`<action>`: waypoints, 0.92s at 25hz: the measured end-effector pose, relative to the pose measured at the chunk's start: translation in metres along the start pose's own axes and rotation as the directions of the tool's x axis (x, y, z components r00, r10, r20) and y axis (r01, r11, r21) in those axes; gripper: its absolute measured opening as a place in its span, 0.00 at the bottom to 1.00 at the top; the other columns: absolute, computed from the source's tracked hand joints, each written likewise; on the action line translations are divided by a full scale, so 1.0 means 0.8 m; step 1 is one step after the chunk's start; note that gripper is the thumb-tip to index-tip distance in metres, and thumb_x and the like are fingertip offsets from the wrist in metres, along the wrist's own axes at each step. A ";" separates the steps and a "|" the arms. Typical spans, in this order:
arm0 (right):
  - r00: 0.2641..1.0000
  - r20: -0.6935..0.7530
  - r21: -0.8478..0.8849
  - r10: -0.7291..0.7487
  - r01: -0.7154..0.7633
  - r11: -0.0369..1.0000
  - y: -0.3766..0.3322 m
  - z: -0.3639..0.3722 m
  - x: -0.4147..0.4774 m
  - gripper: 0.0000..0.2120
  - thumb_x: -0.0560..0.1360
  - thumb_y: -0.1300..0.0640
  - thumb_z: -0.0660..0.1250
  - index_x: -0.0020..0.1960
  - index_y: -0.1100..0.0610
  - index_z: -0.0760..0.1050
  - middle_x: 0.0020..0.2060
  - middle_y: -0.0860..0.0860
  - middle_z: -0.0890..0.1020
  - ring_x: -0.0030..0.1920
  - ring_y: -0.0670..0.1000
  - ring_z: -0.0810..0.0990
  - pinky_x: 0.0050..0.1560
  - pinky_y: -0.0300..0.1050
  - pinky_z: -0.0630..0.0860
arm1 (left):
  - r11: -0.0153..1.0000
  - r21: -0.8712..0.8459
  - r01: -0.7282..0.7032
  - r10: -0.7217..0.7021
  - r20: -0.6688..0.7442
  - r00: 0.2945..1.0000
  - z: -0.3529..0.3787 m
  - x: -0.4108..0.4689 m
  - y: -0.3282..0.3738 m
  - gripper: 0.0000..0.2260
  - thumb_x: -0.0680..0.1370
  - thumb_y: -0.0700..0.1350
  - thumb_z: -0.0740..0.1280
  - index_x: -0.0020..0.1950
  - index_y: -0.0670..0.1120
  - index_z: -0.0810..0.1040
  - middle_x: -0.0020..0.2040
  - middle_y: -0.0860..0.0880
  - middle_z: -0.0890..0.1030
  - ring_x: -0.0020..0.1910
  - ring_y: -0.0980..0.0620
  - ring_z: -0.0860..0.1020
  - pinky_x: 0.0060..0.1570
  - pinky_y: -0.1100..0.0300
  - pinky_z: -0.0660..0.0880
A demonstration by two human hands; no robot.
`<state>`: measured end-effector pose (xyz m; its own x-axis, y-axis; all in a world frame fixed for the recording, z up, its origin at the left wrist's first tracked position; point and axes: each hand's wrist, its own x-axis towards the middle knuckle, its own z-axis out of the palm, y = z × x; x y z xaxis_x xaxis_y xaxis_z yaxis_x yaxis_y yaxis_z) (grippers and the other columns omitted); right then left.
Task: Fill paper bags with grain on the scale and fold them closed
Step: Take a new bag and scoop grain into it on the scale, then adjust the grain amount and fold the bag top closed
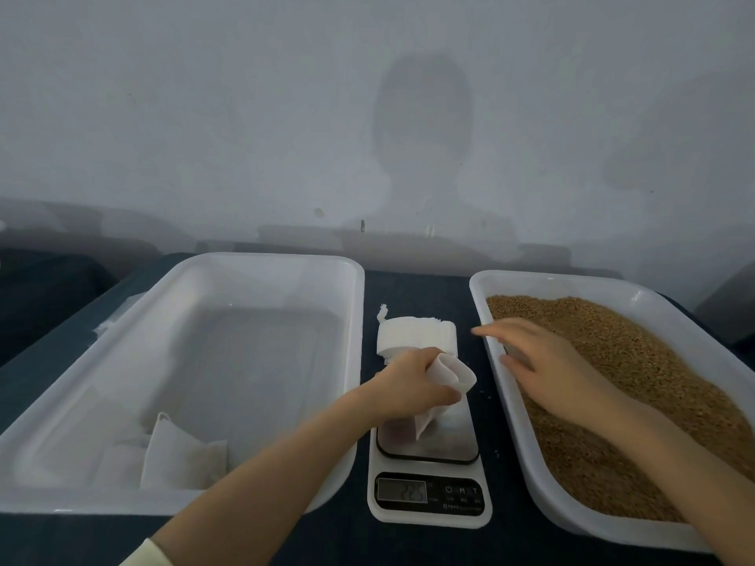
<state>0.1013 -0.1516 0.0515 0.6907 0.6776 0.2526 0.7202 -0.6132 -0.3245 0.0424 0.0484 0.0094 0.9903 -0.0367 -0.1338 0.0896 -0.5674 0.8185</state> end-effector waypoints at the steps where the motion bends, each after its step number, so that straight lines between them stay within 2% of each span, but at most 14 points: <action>1: 0.994 0.037 0.031 -0.103 0.102 0.994 -0.014 0.002 0.003 0.22 0.77 0.63 0.62 0.65 0.42 0.70 0.63 0.35 0.67 0.65 0.34 0.64 0.65 0.32 0.59 | 1.000 0.005 -0.007 0.007 0.003 1.000 0.000 0.000 0.000 0.20 0.74 0.48 0.69 0.64 0.47 0.72 0.56 0.47 0.77 0.55 0.49 0.76 0.56 0.53 0.76; 2: 0.981 0.069 0.058 -0.184 0.180 0.982 -0.024 0.006 0.007 0.21 0.77 0.64 0.62 0.63 0.42 0.72 0.64 0.34 0.67 0.65 0.32 0.62 0.64 0.28 0.59 | 1.000 0.001 -0.021 0.021 0.003 1.000 0.000 0.000 0.001 0.18 0.74 0.46 0.69 0.63 0.46 0.72 0.56 0.47 0.77 0.55 0.49 0.76 0.56 0.54 0.75; 4: 0.958 0.128 0.093 -0.257 0.247 0.965 -0.032 0.016 0.013 0.17 0.78 0.64 0.62 0.58 0.44 0.74 0.66 0.37 0.66 0.66 0.35 0.63 0.62 0.29 0.63 | 0.998 -0.035 -0.056 0.056 -0.001 0.998 0.000 -0.001 0.002 0.15 0.75 0.42 0.68 0.61 0.44 0.75 0.55 0.46 0.78 0.55 0.49 0.77 0.57 0.54 0.75; 7: 0.957 0.172 0.095 -0.232 0.218 0.971 -0.022 0.025 0.019 0.17 0.78 0.68 0.59 0.54 0.48 0.76 0.68 0.40 0.66 0.67 0.40 0.65 0.62 0.30 0.64 | 0.998 -0.039 -0.043 0.043 -0.010 0.999 -0.001 0.001 -0.001 0.12 0.76 0.40 0.67 0.59 0.43 0.76 0.55 0.44 0.79 0.55 0.48 0.77 0.55 0.55 0.76; 10: 0.980 0.101 0.059 -0.174 0.169 0.984 -0.004 0.016 0.019 0.25 0.75 0.73 0.58 0.56 0.44 0.76 0.67 0.37 0.66 0.68 0.42 0.66 0.62 0.33 0.66 | 0.997 -0.062 -0.034 0.034 -0.004 0.999 -0.002 0.003 -0.004 0.10 0.77 0.41 0.66 0.58 0.46 0.75 0.54 0.48 0.78 0.52 0.52 0.76 0.45 0.65 0.73; 12: 0.980 0.087 0.015 -0.177 0.176 0.984 -0.002 0.011 0.019 0.21 0.76 0.68 0.62 0.55 0.42 0.75 0.67 0.37 0.66 0.66 0.42 0.67 0.61 0.37 0.68 | 0.994 -0.092 -0.060 0.060 0.000 0.998 -0.002 0.003 -0.004 0.09 0.77 0.41 0.65 0.56 0.51 0.75 0.50 0.53 0.78 0.49 0.57 0.76 0.42 0.68 0.71; 14: 0.970 0.132 -0.037 -0.203 0.209 0.977 -0.005 0.012 0.018 0.13 0.76 0.60 0.65 0.54 0.43 0.76 0.66 0.37 0.66 0.64 0.41 0.67 0.58 0.34 0.65 | 0.993 -0.096 -0.069 0.070 0.002 0.998 -0.003 0.002 -0.005 0.10 0.77 0.40 0.65 0.56 0.52 0.75 0.48 0.56 0.76 0.47 0.59 0.75 0.42 0.70 0.70; 16: 0.966 0.151 -0.049 -0.211 0.220 0.974 -0.009 0.015 0.017 0.11 0.76 0.57 0.66 0.55 0.44 0.76 0.67 0.38 0.66 0.60 0.39 0.68 0.54 0.30 0.65 | 0.994 -0.080 -0.071 0.071 -0.003 0.997 -0.003 0.002 -0.005 0.10 0.78 0.40 0.64 0.57 0.49 0.75 0.48 0.54 0.77 0.47 0.59 0.75 0.42 0.70 0.70; 18: 0.970 0.100 -0.073 -0.221 0.229 0.971 -0.014 0.013 0.014 0.13 0.76 0.57 0.67 0.57 0.44 0.73 0.68 0.39 0.65 0.56 0.42 0.71 0.52 0.34 0.70 | 0.994 -0.084 -0.073 0.073 -0.007 0.997 -0.003 0.001 -0.003 0.08 0.78 0.40 0.63 0.55 0.49 0.76 0.49 0.51 0.78 0.45 0.58 0.76 0.42 0.70 0.71; 20: 0.952 0.073 -0.136 -0.297 0.304 0.943 -0.019 0.011 0.014 0.12 0.74 0.61 0.68 0.54 0.47 0.75 0.66 0.44 0.69 0.54 0.47 0.75 0.50 0.40 0.73 | 0.995 -0.081 -0.064 0.063 -0.014 0.998 -0.003 -0.001 0.000 0.09 0.78 0.39 0.63 0.55 0.50 0.75 0.50 0.49 0.78 0.45 0.58 0.76 0.41 0.70 0.72; 23: 0.918 0.119 -0.192 -0.379 0.395 0.898 -0.021 0.012 0.018 0.09 0.72 0.65 0.69 0.49 0.54 0.80 0.61 0.52 0.76 0.54 0.52 0.77 0.47 0.48 0.77 | 0.996 -0.062 -0.060 0.060 -0.006 0.998 -0.004 -0.001 0.001 0.13 0.77 0.37 0.62 0.60 0.46 0.76 0.54 0.47 0.79 0.49 0.55 0.77 0.46 0.66 0.74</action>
<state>0.0980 -0.1276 0.0516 0.3536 0.9025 0.2460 0.9325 -0.3608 -0.0169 0.0422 0.0509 0.0117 0.9945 -0.0660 -0.0814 0.0363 -0.5118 0.8583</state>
